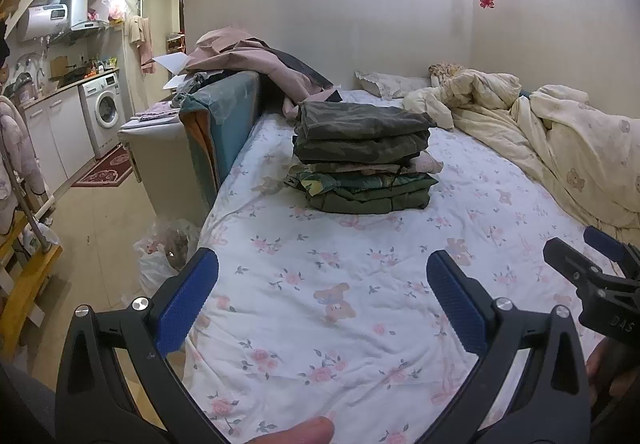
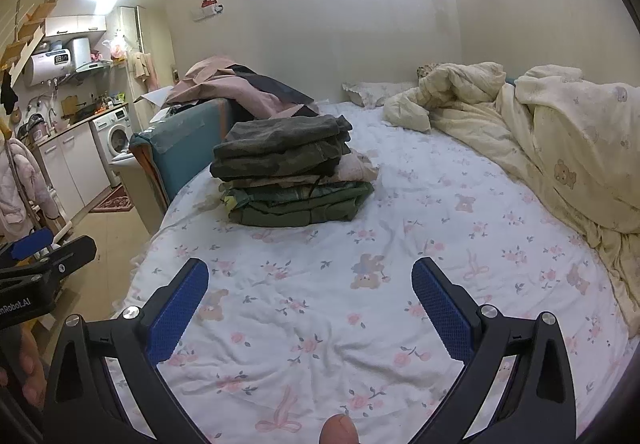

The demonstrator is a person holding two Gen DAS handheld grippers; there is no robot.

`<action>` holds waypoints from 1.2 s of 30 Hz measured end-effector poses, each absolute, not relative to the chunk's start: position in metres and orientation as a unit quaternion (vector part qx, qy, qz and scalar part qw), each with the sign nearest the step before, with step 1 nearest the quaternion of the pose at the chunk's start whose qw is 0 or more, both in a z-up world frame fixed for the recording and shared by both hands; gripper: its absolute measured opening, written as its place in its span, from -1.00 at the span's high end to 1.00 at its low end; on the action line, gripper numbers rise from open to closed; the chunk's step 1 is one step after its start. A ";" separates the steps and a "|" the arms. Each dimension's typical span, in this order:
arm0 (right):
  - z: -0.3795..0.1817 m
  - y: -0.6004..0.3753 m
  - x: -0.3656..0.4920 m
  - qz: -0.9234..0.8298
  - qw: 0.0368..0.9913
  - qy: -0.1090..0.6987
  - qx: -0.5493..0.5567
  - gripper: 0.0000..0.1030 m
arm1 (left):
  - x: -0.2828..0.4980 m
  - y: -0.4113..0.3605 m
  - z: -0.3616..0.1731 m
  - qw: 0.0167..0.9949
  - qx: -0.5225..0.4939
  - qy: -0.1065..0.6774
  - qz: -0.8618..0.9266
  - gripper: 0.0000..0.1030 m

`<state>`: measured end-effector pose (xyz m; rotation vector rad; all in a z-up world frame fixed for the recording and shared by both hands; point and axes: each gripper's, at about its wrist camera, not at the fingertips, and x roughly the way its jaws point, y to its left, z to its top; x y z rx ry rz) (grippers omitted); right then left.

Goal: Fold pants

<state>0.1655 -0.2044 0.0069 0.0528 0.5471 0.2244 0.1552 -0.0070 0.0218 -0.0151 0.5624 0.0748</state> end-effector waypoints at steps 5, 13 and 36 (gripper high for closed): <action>0.007 -0.204 0.165 0.111 0.957 0.268 0.021 -1.00 | 0.156 -0.008 0.022 0.960 -0.008 0.278 0.037 -0.99; 0.008 -0.203 0.165 0.111 0.958 0.265 0.019 -1.00 | 0.155 -0.009 0.022 0.960 0.002 0.277 0.045 -0.99; 0.009 -0.204 0.164 0.111 0.958 0.264 0.019 -1.00 | 0.157 -0.010 0.023 0.960 -0.004 0.276 0.045 -0.99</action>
